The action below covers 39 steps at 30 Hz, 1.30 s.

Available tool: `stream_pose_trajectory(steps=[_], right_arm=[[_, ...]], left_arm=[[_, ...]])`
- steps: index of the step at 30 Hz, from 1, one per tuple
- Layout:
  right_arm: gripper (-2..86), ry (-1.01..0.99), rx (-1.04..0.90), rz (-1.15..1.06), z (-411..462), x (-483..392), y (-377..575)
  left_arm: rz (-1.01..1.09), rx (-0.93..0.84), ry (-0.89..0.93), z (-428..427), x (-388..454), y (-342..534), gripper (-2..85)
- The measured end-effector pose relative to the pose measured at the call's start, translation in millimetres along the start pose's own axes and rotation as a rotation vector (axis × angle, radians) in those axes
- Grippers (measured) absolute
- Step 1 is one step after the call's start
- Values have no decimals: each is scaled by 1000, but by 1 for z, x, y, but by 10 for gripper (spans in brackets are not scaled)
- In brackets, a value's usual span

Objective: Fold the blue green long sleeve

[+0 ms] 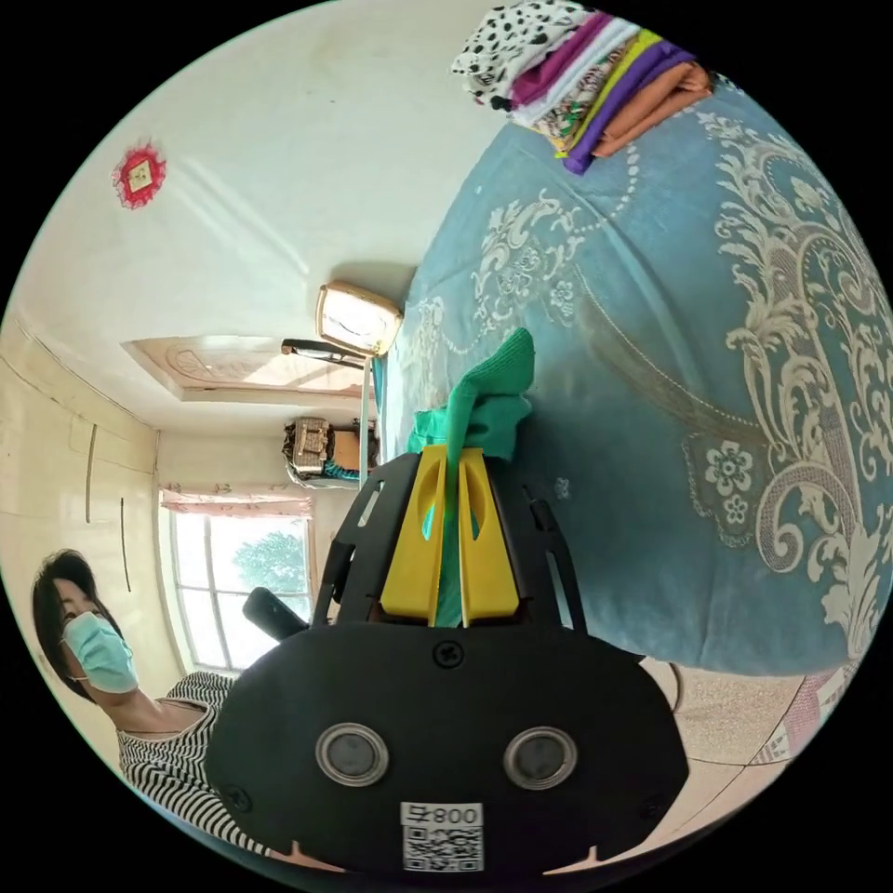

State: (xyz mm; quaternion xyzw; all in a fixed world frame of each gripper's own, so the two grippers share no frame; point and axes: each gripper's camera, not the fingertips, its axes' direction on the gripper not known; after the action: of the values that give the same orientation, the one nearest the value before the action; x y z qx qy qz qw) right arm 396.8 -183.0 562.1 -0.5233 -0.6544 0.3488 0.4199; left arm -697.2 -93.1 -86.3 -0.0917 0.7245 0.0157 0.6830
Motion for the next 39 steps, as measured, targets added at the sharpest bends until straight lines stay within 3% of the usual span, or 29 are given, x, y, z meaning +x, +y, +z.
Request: stream_pose_trajectory(steps=[11, 22, 39], right_arm=[[19, 38, -146, -212, 199, -100, -28], [21, 187, -337, -141, 412, -65, -24], [36, 186, -367, -77, 505, 7, -20]], left_arm=[[-374, 406, 8, -236, -128, 79, 11], [-745, 505, 34, -345, -241, 173, 11], [-916, 567, 111, -457, -305, 228, 12]])
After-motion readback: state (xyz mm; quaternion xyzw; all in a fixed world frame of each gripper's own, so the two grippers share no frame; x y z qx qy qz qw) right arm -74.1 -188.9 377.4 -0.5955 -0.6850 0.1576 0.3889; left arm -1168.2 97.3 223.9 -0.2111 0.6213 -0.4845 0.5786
